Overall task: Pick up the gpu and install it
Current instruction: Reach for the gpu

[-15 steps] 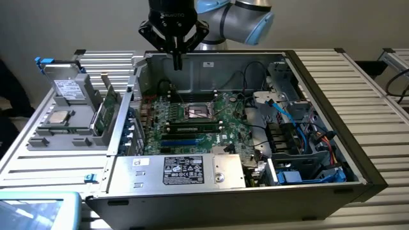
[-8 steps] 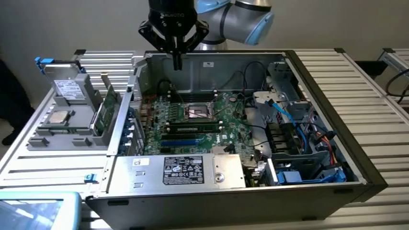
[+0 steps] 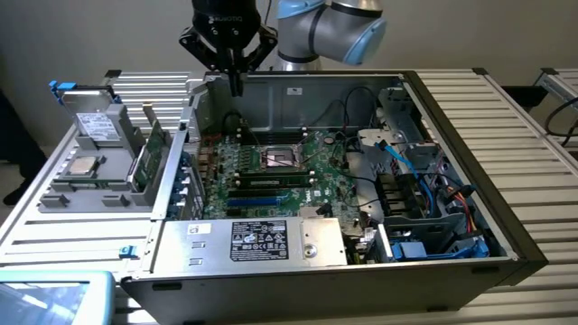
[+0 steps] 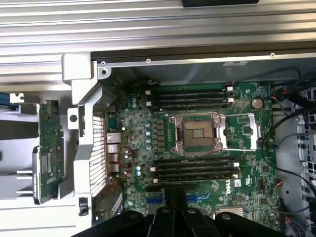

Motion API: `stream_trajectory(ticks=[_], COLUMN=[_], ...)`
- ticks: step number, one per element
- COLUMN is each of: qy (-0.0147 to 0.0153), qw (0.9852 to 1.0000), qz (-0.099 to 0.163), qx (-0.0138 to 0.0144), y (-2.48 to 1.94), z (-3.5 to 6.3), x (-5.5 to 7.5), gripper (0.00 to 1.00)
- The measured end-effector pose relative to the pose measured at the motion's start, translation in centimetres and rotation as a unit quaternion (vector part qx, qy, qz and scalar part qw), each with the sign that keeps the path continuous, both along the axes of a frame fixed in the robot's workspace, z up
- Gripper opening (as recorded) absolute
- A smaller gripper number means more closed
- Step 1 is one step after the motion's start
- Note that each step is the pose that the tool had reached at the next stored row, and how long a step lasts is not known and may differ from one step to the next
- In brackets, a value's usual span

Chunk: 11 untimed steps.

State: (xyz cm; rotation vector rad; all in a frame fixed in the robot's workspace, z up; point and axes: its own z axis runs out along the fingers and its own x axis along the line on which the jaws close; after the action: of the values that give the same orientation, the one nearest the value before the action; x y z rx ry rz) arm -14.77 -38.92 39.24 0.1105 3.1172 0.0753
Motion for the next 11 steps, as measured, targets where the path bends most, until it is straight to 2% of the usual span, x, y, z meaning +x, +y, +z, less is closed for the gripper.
stream_trajectory(ticks=[11], qy=[0.0000], qw=[1.0000], qz=[0.000], qx=[0.0029], y=[0.87], z=[-0.11], x=[-5.0], gripper=[0.12])
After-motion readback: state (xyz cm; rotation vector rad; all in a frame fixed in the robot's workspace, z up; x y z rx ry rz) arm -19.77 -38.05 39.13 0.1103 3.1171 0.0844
